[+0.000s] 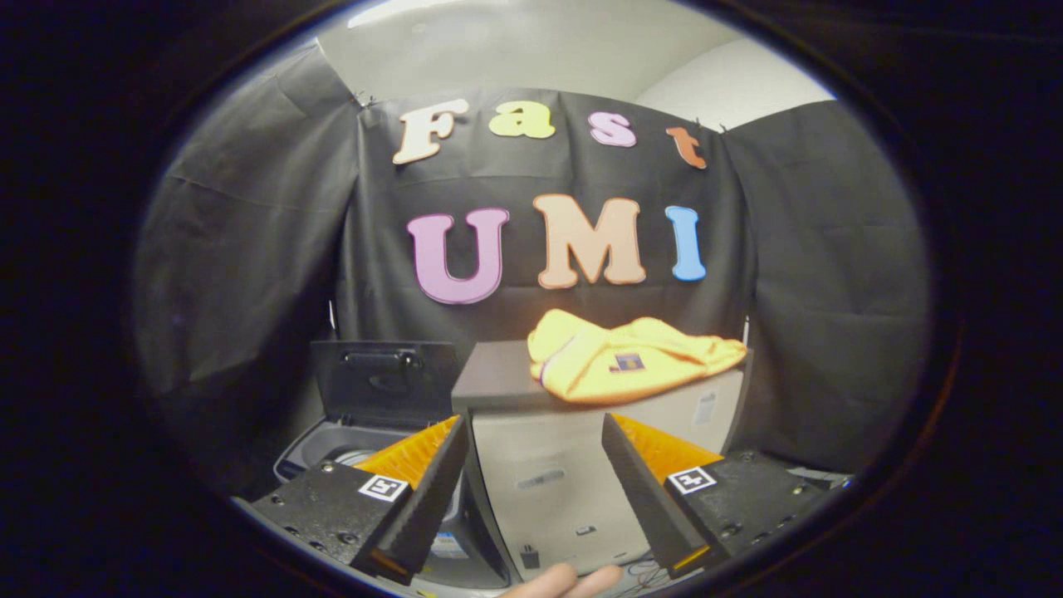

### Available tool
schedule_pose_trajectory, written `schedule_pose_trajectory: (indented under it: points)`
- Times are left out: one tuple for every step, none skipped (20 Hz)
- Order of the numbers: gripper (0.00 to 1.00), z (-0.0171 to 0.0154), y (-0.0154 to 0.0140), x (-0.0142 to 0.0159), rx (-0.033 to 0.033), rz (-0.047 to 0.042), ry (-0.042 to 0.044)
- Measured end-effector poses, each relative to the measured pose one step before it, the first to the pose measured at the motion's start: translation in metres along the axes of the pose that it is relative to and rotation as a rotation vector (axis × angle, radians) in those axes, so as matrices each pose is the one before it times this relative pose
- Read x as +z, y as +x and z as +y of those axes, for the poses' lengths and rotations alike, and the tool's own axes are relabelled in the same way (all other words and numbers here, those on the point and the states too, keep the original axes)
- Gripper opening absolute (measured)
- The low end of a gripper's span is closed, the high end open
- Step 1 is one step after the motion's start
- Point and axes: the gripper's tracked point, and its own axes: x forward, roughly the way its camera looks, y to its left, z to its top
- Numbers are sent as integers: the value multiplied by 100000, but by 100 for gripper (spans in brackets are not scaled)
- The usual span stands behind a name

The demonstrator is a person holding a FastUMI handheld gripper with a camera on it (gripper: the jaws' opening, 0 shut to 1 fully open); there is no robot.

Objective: Put the clothes into the washing machine and then close the washing machine lid.

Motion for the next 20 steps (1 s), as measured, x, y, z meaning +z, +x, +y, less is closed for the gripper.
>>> schedule_pose_trajectory:
  points:
    - [98,-172,904,924,-407,161,-546]
    - [98,259,832,1106,801,-335,-649]
    - [98,214,883,1134,342,-578,-1002]
    - [97,-130,819,1311,-48,-922,-100]
    - [98,469,907,1172,2066,-2163,1011]
    - [98,593,1073,1363,1982,-3177,1538]
    - [98,141,1080,1055,872,-1756,1878]
    - [98,-112,1075,791,-445,96,164]
    - [98,-283,955,546,-264,390,-1739]
    - [98,-448,1199,815,-1838,1113,-2419]
    - [99,-364,1246,712,-256,552,-1789]
    - [99,-106,1445,915,704,681,77]
    - [99,155,1599,663,1957,456,801]
    - [99,-774,1894,72,-768,2465,1590]
    - [99,-789,1638,-190,-798,3056,388]
    - [99,-1183,1629,-1324,-2725,6418,1271]
    - [99,-662,1747,-1150,-1340,6202,444]
    - [99,-1000,1855,-1762,-1947,6557,-579]
    - [99,-1211,1546,-1453,-3593,6302,-449]
    - [99,-1332,1664,-1449,-3636,6303,507]
